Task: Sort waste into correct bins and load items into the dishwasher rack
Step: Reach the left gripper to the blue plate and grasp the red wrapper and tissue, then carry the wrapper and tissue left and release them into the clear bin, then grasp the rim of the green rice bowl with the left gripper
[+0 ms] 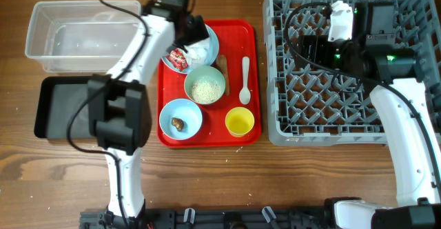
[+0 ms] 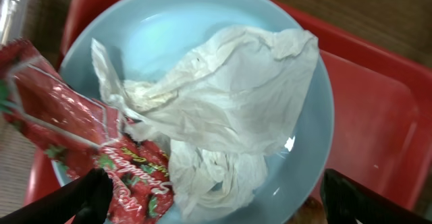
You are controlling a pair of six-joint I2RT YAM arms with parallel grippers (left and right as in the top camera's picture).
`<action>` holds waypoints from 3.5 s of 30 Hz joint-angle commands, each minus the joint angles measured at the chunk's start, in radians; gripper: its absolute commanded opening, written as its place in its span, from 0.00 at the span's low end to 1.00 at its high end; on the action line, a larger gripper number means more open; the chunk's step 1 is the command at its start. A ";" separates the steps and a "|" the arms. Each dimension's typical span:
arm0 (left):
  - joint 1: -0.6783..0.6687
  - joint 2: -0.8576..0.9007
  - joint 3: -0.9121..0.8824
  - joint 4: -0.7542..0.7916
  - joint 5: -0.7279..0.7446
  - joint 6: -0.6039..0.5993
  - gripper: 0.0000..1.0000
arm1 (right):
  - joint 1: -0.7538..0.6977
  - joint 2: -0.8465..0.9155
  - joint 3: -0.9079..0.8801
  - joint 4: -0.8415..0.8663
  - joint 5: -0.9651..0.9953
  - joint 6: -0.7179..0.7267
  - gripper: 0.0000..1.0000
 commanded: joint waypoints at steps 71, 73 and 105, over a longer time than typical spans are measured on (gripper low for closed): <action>0.418 -0.048 0.030 -0.072 -0.255 -0.207 0.76 | 0.008 0.009 0.025 0.021 -0.013 0.038 1.00; 0.418 -0.055 0.035 -0.032 -0.250 -0.134 0.82 | 0.008 0.009 0.025 0.023 -0.013 0.037 1.00; -0.276 -0.290 -0.385 0.037 0.025 0.180 0.74 | 0.008 0.009 0.025 0.008 -0.013 0.041 1.00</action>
